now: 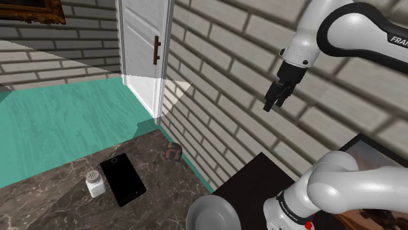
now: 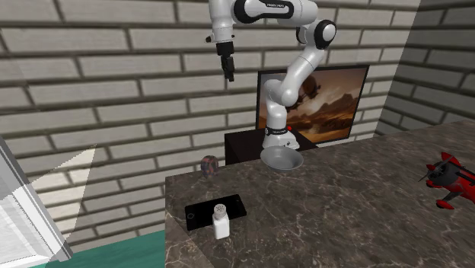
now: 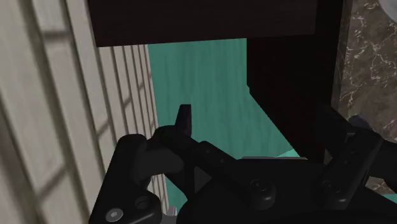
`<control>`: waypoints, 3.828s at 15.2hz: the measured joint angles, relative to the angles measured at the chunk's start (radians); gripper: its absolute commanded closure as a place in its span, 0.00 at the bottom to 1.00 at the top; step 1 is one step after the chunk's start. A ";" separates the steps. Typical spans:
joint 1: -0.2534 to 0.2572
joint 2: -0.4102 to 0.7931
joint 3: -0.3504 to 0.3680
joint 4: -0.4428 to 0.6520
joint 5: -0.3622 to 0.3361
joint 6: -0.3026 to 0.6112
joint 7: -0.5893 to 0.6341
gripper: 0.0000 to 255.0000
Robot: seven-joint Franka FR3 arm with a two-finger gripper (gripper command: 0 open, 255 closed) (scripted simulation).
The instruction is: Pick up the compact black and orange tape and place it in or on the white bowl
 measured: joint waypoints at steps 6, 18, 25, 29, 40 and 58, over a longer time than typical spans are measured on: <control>0.046 0.081 0.007 -0.037 0.033 0.127 -0.062 0.00; 0.187 0.409 0.052 -0.029 0.151 0.480 -0.262 0.00; 0.264 0.627 0.097 0.059 0.221 0.631 -0.381 0.00; 0.300 0.739 0.125 0.112 0.255 0.702 -0.454 0.00; 0.341 0.892 0.164 0.140 0.290 0.840 -0.514 0.00; 0.341 0.894 0.165 0.140 0.290 0.844 -0.515 1.00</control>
